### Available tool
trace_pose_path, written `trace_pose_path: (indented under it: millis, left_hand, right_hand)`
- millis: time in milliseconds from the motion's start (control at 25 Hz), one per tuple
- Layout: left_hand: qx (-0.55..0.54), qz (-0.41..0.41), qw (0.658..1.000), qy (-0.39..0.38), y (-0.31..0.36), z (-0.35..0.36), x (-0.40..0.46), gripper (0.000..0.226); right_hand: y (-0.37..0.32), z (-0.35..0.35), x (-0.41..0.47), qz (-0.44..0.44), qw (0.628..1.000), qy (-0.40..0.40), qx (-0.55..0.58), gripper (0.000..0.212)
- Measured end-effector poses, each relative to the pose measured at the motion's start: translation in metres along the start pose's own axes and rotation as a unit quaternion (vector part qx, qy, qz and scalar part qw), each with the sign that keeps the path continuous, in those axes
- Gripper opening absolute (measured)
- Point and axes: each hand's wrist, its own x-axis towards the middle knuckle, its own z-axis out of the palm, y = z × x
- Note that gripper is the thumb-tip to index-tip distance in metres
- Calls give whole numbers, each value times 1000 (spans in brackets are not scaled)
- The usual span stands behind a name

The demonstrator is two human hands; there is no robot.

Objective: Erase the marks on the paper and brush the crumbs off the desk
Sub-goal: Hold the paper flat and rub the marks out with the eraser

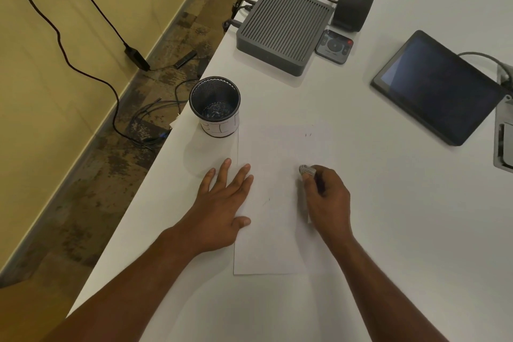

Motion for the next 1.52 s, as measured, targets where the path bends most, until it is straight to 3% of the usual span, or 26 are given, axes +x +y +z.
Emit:
trace_pose_path:
  millis: [80, 200, 360, 480, 560, 680, 720, 840, 880, 960, 1040, 1080, 1160, 1200, 1360, 1400, 1520]
  left_hand:
    - [-1, -9, 1000, -7, 1, -1, 1, 88]
    - [3, -3, 1000, -9, -3, 1, 1, 100]
    - [19, -7, 999, -27, -3, 0, 3, 105]
    - [25, -9, 998, -48, -2, -3, 4, 107]
    - [25, -11, 998, -52, -2, -3, 3, 107]
    - [31, -6, 998, -54, -3, -2, 4, 106]
    - [32, -6, 998, -55, -3, -2, 5, 106]
    - [30, -13, 998, -61, -3, -2, 5, 108]
    - [30, -10, 998, -59, -4, -1, 5, 107]
    - [28, -5, 998, -55, -5, 0, 5, 103]
    - [31, -7, 998, -58, -4, -1, 5, 103]
    - [35, -11, 997, -60, -3, -2, 5, 104]
    - [37, -15, 997, -66, -2, -3, 5, 106]
    - [34, -13, 997, -64, -3, -3, 5, 107]
    - [27, -3, 998, -48, -4, -1, 4, 104]
    - [30, -7, 998, -52, -4, -1, 4, 104]
    - [28, -10, 998, -53, -3, -1, 5, 107]
  right_hand:
    - [-1, -4, 0, -5, 1000, -7, -30, 20]
    - [-9, 4, -11, -66, 982, -34, -174, 36]
    - [-11, 37, -58, -218, 938, -125, -237, 22]
    - [-6, 20, -16, -169, 949, -13, -266, 26]
    - [-10, 19, -15, -143, 953, 7, -269, 26]
    - [-12, 41, -54, -268, 916, -115, -275, 17]
    - [-11, 39, -47, -269, 915, -123, -275, 18]
    - [-12, 23, -7, -171, 942, 11, -290, 26]
    - [-17, 25, -10, -173, 940, 9, -294, 24]
    - [-26, 46, -48, -239, 922, -89, -291, 18]
    - [-19, 46, -52, -274, 911, -120, -285, 19]
    - [-17, 36, -32, -230, 924, -99, -287, 22]
    - [-13, 20, 0, -169, 940, 30, -296, 27]
    - [-16, 19, 0, -168, 937, 39, -303, 26]
    - [-22, 44, -56, -283, 907, -110, -292, 16]
    - [-20, 35, -42, -252, 916, -114, -291, 18]
    - [-9, 7, 7, -159, 937, 60, -306, 30]
